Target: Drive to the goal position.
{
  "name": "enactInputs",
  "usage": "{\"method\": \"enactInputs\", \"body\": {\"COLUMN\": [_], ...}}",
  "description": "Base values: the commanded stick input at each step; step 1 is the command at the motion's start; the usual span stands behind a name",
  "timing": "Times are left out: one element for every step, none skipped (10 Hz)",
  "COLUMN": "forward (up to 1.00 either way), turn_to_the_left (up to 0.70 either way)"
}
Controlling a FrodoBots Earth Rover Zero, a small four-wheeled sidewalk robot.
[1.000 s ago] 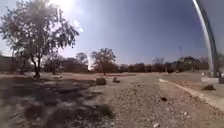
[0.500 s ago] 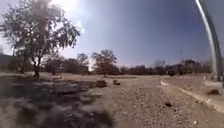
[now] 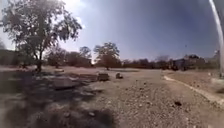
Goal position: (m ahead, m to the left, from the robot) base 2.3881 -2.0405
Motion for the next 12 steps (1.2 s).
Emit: {"method": "enactInputs", "body": {"forward": [0.5, 0.5, 0.5, 0.5, 0.5, 0.5, 0.5, 0.5, 0.5, 0.5, 0.5, 0.5], "turn_to_the_left": [-0.32, -0.39, -0.45, -0.42, -0.18, 0.0, 0.0, 0.0, 0.0, 0.0, 0.0, 0.0]}}
